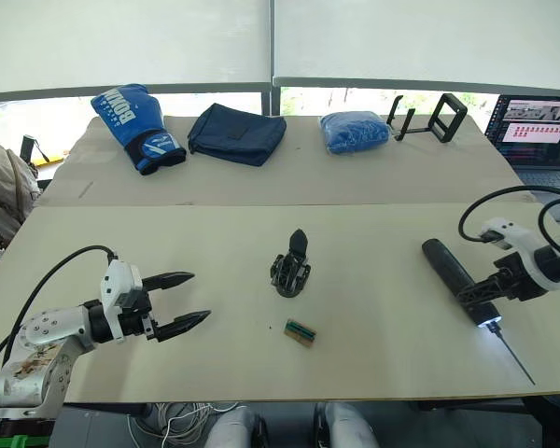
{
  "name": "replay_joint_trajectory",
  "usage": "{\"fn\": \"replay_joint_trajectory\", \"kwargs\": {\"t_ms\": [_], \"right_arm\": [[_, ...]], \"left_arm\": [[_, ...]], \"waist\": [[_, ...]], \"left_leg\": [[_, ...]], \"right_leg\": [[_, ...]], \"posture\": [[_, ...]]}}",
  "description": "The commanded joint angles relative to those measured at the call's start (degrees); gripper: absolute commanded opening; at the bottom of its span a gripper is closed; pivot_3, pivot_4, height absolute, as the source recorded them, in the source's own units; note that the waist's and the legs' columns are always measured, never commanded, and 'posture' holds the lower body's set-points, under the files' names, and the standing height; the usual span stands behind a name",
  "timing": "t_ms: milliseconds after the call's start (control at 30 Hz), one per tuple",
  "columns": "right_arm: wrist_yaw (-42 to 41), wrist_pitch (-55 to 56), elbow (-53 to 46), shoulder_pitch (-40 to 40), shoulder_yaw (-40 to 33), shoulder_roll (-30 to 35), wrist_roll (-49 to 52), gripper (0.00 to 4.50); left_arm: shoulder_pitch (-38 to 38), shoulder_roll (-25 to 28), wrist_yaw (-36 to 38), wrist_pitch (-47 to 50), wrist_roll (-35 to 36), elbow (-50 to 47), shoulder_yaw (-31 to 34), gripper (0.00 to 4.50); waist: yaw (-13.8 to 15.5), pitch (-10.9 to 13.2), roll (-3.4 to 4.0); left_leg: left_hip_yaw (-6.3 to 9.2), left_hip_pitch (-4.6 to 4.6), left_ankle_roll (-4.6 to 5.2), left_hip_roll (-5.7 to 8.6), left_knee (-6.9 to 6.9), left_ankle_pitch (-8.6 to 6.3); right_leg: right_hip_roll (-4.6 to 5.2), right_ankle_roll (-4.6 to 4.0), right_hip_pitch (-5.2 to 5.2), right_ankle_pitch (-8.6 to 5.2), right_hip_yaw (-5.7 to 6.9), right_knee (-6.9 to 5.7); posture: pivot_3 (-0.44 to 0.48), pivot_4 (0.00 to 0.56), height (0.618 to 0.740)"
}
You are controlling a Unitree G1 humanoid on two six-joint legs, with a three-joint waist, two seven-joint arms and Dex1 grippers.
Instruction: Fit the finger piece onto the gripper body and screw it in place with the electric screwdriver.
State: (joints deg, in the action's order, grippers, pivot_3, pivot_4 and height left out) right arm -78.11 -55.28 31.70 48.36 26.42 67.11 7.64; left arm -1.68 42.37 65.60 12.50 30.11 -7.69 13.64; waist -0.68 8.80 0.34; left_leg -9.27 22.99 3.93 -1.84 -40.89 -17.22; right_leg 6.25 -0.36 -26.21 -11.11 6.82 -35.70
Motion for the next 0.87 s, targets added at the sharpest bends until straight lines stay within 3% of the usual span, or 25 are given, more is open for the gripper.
{"fn": "replay_joint_trajectory", "kwargs": {"t_ms": [33,133,233,400,467,533,867], "right_arm": [[1.34,2.11,-2.87,-2.3,-8.85,4.59,1.61,4.46],[1.46,5.84,-8.0,-7.56,-19.36,5.98,6.69,4.46],[0.01,14.84,-17.08,-16.59,-29.58,5.26,11.04,4.46],[-3.24,40.07,-29.4,-29.77,-41.47,-4.21,15.96,4.46],[-2.75,46.22,-32.84,-31.03,-42.48,-12.49,20.17,4.46],[-3.84,50.8,-34.1,-33.06,-41.22,-16.25,20.08,4.46],[-2.28,58.08,-31.01,-32.36,-38.2,-19.1,17.03,4.46]], "left_arm": [[-1.03,1.78,-3.07,-2.72,-4.99,2.75,1.46,4.5],[-1.46,3.99,-6.97,-5.45,-12.53,7.07,0.05,4.5],[-1.95,4.41,-5.73,-8.55,-12.78,9.13,0.77,4.5],[-2.77,5.56,-4.34,-12.86,-12.36,10.37,2.87,4.5],[-4.17,5.54,-4.13,-15.8,-12.08,10.64,4.52,4.5],[-5.54,5.42,-3.67,-17.06,-11.54,10.54,5.49,4.5],[-6.76,2.66,-6.16,-16.02,-10.76,6.89,4.87,4.5]], "waist": [[0.07,0.0,0.0],[0.09,0.0,0.0],[0.0,-0.02,-0.03],[-0.03,-0.07,-0.16],[-0.15,-0.09,-0.28],[-0.09,-0.08,-0.29],[0.57,-0.07,-0.28]], "left_leg": [[-0.01,0.0,0.0,0.0,0.01,0.0],[-0.01,-0.02,0.0,0.0,0.0,0.0],[-0.04,-0.15,-0.01,-0.03,0.03,-0.01],[-0.14,-0.25,-0.02,-0.08,0.05,-0.01],[-0.19,-0.28,-0.03,-0.08,0.06,0.0],[-0.2,-0.43,-0.09,-0.09,0.05,0.04],[-0.24,-0.54,-0.06,-0.05,0.03,0.03]], "right_leg": [[0.02,0.0,0.0,0.0,-0.01,0.0],[0.03,0.0,-0.01,0.0,0.0,-0.02],[0.06,-0.01,0.04,0.0,-0.02,-0.06],[0.08,0.02,0.09,-0.01,0.0,-0.15],[0.07,0.04,0.09,-0.03,-0.02,-0.18],[0.0,0.03,0.19,-0.02,-0.05,-0.21],[0.09,-0.04,0.25,0.0,-0.15,-0.23]], "posture": [[0.0,0.15,0.74],[0.0,0.15,0.74],[0.0,0.15,0.74],[0.0,0.15,0.74],[0.0,0.15,0.74],[0.0,0.15,0.74],[0.0,0.15,0.74]]}}
